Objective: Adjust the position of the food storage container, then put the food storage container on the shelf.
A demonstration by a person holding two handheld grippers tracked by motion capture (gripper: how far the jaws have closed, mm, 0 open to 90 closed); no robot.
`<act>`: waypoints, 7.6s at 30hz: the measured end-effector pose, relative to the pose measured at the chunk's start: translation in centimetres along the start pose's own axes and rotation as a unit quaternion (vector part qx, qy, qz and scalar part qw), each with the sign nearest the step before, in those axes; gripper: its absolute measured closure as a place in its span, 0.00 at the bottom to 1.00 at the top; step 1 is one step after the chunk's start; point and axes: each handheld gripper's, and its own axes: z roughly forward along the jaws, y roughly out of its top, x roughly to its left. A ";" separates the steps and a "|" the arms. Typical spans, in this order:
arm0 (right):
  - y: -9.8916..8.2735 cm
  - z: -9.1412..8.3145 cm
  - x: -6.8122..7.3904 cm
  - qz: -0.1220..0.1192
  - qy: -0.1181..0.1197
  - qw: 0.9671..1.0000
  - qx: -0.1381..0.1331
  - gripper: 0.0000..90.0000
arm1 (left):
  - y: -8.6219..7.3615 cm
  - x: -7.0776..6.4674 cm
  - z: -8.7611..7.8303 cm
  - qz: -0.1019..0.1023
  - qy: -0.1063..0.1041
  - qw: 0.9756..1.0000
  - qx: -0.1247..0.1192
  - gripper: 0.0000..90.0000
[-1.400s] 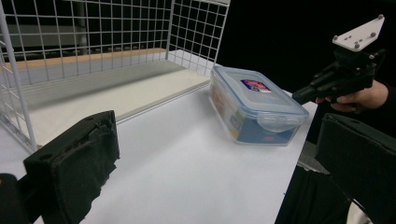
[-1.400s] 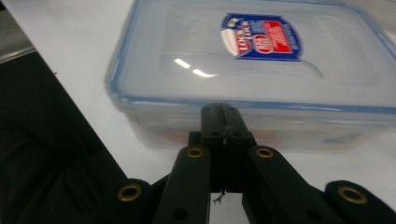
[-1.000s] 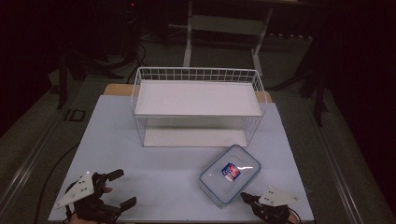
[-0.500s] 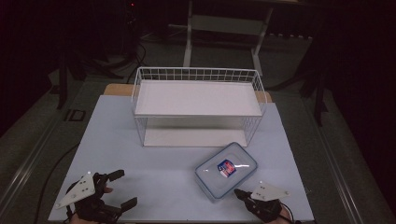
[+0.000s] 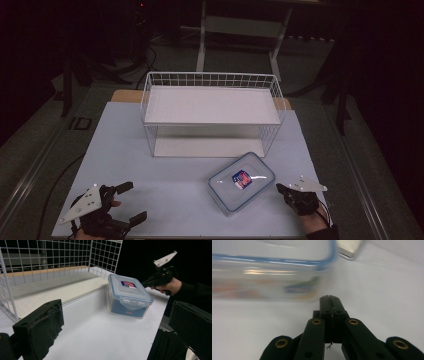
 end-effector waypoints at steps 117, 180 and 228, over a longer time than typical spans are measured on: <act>2.6 -0.1 7.4 -0.074 0.187 0.979 -0.045 0.91 | -0.2 0.2 1.1 -0.004 -0.016 1.000 0.016 0.00; 6.7 -1.5 8.8 0.097 0.203 0.973 -0.059 0.12 | -0.6 5.5 10.2 -0.325 -0.021 0.914 0.243 0.08; 5.2 1.1 7.0 0.224 0.300 0.926 0.040 0.51 | -1.0 4.0 9.3 -0.331 -0.131 0.904 0.236 0.64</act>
